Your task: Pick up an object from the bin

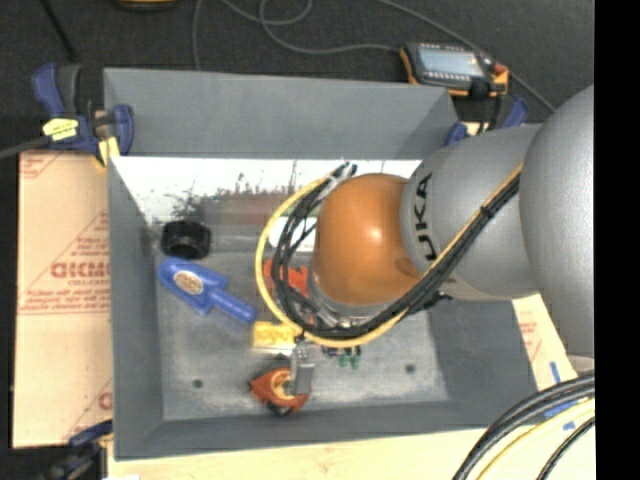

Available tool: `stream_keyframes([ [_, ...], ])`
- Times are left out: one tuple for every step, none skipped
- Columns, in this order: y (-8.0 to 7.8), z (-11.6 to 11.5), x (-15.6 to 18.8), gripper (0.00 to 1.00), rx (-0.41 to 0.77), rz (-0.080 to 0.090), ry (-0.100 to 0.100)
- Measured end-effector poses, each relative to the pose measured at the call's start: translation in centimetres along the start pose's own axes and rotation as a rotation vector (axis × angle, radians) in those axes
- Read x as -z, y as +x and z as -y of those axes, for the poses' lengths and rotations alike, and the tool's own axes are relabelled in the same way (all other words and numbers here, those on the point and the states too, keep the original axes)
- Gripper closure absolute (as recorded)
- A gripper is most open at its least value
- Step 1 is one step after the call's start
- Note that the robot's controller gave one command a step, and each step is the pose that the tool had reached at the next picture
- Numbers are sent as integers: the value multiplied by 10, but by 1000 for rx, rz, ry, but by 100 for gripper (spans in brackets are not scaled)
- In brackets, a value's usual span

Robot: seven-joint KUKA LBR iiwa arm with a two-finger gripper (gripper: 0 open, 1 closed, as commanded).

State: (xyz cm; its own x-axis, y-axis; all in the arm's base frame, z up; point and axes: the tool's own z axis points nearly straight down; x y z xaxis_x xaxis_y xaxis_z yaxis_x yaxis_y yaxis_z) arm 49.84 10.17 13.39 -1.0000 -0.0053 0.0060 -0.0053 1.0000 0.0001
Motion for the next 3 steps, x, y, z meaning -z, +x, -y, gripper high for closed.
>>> stream_keyframes([
  [-2, 0, 4, 0, -4, 8, -1],
  [-53, 45, -39, 0, 123, 17, -1],
  [-72, 64, -39, 0, 92, 5, 0],
])
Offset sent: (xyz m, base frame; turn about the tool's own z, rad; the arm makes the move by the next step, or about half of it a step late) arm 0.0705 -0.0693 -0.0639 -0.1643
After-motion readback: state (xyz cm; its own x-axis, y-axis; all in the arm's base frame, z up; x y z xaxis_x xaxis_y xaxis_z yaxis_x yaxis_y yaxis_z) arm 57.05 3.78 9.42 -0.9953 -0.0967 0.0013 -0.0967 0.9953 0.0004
